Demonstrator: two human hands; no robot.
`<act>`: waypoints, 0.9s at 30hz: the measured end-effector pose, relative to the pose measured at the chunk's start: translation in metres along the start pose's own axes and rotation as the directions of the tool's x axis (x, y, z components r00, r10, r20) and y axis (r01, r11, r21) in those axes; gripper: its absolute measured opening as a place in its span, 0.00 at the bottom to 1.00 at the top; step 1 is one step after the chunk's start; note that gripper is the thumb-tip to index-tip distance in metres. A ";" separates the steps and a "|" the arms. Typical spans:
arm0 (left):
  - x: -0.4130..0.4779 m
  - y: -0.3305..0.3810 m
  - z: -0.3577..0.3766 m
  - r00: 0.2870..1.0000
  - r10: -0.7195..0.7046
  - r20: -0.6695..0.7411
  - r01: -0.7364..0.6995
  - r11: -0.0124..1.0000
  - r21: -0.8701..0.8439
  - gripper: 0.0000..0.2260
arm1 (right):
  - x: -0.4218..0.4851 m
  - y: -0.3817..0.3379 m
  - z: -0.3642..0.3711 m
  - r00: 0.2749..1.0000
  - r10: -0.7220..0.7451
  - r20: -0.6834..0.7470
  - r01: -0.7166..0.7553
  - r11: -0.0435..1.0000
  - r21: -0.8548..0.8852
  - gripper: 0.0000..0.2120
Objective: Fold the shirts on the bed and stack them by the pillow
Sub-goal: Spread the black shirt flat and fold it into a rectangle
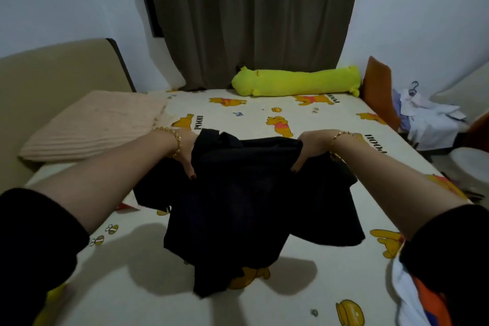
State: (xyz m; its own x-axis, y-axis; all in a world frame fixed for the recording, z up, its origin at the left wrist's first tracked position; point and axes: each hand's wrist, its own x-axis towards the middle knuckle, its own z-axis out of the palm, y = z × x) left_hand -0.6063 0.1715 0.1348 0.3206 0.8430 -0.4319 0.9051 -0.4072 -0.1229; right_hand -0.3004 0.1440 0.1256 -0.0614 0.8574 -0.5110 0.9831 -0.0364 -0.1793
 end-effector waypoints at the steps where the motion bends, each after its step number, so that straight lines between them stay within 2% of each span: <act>1: 0.011 0.001 0.000 1.000 -0.021 0.005 0.021 0.998 0.061 0.32 | 0.013 0.002 -0.001 0.999 0.013 -0.031 -0.014 0.999 -0.032 0.30; 4: 0.051 -0.004 -0.013 0.985 -0.081 -0.150 0.101 0.987 0.128 0.17 | 0.051 0.005 -0.022 0.963 -0.001 -0.269 -0.035 0.991 -0.127 0.19; 5: 0.064 -0.009 -0.027 0.968 -0.113 -0.222 0.142 0.982 0.121 0.13 | 0.063 0.005 -0.038 0.927 -0.020 -0.375 -0.031 0.991 -0.128 0.15; 7: 0.086 -0.028 -0.069 0.891 -0.172 -0.421 0.216 0.974 0.060 0.09 | 0.084 0.004 -0.084 0.798 -0.054 -0.601 -0.007 0.995 -0.100 0.10; 10: 0.109 -0.060 -0.159 0.697 -0.187 -0.692 0.277 0.961 0.019 0.08 | 0.101 -0.005 -0.168 0.548 -0.068 -0.834 0.016 0.997 -0.071 0.09; 13: 0.116 -0.084 -0.235 0.460 -0.171 -0.871 0.321 0.947 -0.016 0.10 | 0.107 -0.017 -0.236 0.319 -0.091 -0.943 0.040 0.996 -0.082 0.09; 15: 0.120 -0.097 -0.259 0.326 -0.166 -0.931 0.340 0.939 -0.049 0.11 | 0.114 -0.024 -0.264 0.224 -0.138 -0.965 0.054 0.990 -0.129 0.07; 17: 0.132 -0.108 -0.260 0.242 -0.144 -0.959 0.322 0.945 -0.061 0.10 | 0.128 -0.024 -0.274 0.180 -0.175 -0.968 0.059 0.984 -0.167 0.06; 18: 0.141 -0.113 -0.253 0.212 -0.120 -0.970 0.290 0.955 -0.054 0.08 | 0.138 -0.022 -0.273 0.174 -0.197 -0.965 0.058 0.980 -0.189 0.06; 20: 0.163 -0.117 -0.220 0.248 -0.059 -0.967 0.226 0.974 -0.001 0.05 | 0.164 -0.015 -0.253 0.202 -0.256 -0.945 0.042 0.967 -0.253 0.08; 21: 0.175 -0.119 -0.199 0.269 -0.019 -0.963 0.217 0.975 0.041 0.09 | 0.177 -0.010 -0.239 0.247 -0.287 -0.926 0.017 0.956 -0.292 0.10; 23: 0.203 -0.117 -0.143 0.334 0.043 -0.942 0.240 0.962 0.129 0.17 | 0.210 0.001 -0.191 0.411 -0.313 -0.856 -0.050 0.930 -0.364 0.15; 25: 0.232 -0.109 -0.074 0.537 -0.008 -0.843 0.300 0.936 0.182 0.19 | 0.241 0.019 -0.126 0.577 -0.295 -0.762 -0.081 0.907 -0.413 0.18; 27: 0.258 -0.100 0.000 0.732 -0.046 -0.680 0.317 0.906 0.280 0.20 | 0.268 0.041 -0.051 0.703 -0.235 -0.671 -0.096 0.904 -0.417 0.19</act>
State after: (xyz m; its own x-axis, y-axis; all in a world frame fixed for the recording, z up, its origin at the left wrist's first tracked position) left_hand -0.6142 0.4299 0.0355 0.3834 0.8745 0.2972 0.8435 -0.2005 -0.4982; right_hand -0.2680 0.3988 0.0239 -0.1586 0.9560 0.2467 0.9663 0.0991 0.2376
